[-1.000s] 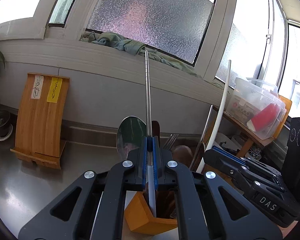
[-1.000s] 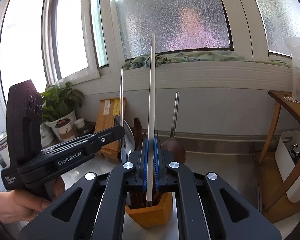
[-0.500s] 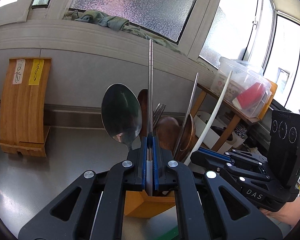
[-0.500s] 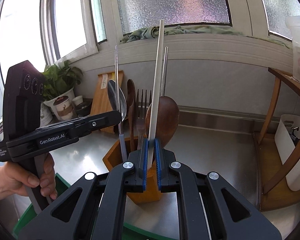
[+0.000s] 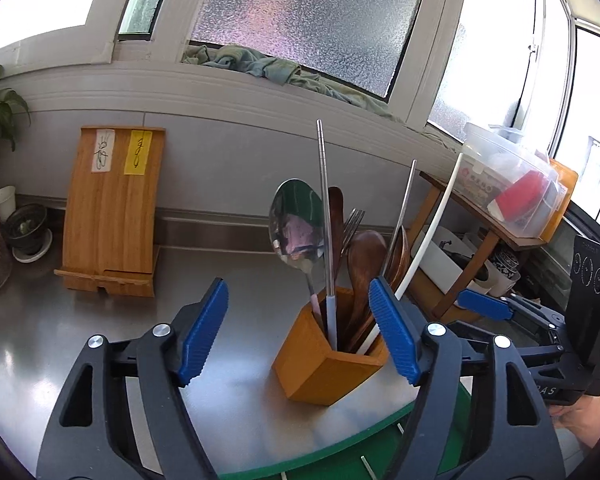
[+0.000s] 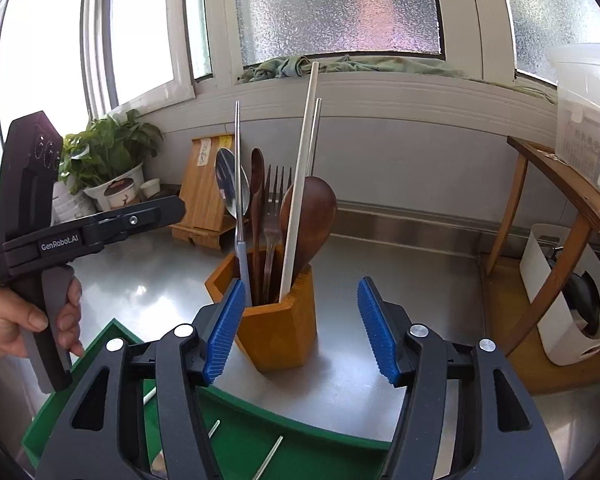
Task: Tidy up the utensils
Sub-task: 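Grasp the steel fork with the left tool while the right tool grasps a steel chopstick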
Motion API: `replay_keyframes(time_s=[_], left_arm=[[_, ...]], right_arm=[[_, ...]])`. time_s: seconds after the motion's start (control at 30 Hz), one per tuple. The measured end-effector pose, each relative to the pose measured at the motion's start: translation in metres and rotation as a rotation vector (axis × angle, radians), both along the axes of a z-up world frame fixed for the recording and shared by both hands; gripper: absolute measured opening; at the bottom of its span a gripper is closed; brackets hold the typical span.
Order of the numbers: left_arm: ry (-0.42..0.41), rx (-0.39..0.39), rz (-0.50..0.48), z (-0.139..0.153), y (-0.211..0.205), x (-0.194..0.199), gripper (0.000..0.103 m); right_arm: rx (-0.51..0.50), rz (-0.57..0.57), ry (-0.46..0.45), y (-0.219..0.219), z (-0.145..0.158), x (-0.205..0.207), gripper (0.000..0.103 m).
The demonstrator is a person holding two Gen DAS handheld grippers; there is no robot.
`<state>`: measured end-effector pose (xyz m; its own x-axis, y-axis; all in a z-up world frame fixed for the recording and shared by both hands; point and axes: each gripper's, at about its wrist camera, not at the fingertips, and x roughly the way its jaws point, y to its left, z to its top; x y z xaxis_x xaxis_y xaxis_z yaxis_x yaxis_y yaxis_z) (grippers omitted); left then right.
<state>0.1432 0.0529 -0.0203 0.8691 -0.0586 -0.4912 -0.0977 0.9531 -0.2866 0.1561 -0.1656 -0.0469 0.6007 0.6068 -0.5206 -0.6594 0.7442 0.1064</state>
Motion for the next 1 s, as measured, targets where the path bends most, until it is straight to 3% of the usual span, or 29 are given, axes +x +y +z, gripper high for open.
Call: replay_keyframes(time_s=[0.13,0.17,0.53,0.6,0.73,0.83,0.9,0.93,0.97,1.0], left_arm=[[0.102,0.032,0.077,-0.002,0.0,-0.017,0.096],[0.133,0.037,0.093,-0.003,-0.002,-0.021,0.095],[0.381,0.069,0.129,-0.011,-0.025,-0.063,0.095],[0.416,0.042,0.111,-0.015,-0.028,-0.071,0.095],[0.504,-0.09,0.043,-0.03,-0.029,-0.085,0.095],[0.554,-0.145,-0.001,-0.042,-0.03,-0.095,0.095],[0.582,-0.192,-0.034,-0.05,-0.03,-0.099,0.09],[0.598,-0.221,-0.058,-0.054,-0.031,-0.1,0.076],[0.622,-0.245,-0.086,-0.058,-0.033,-0.101,0.068],[0.642,-0.268,-0.115,-0.063,-0.036,-0.1,0.052]], right_arm=[[-0.01,-0.021,0.052,-0.015,0.001,-0.008,0.093],[-0.021,-0.02,0.071,-0.017,0.0,-0.011,0.098],[-0.093,0.075,0.343,-0.02,-0.003,-0.054,0.099],[-0.125,0.084,0.397,-0.018,-0.008,-0.061,0.099],[-0.143,0.08,0.552,-0.019,-0.024,-0.069,0.099],[-0.176,0.069,0.62,-0.02,-0.038,-0.074,0.085],[-0.215,0.062,0.649,-0.018,-0.048,-0.077,0.063],[-0.229,0.058,0.667,-0.018,-0.053,-0.078,0.057],[-0.235,0.057,0.689,-0.017,-0.058,-0.078,0.045],[-0.239,0.055,0.711,-0.015,-0.062,-0.078,0.034]])
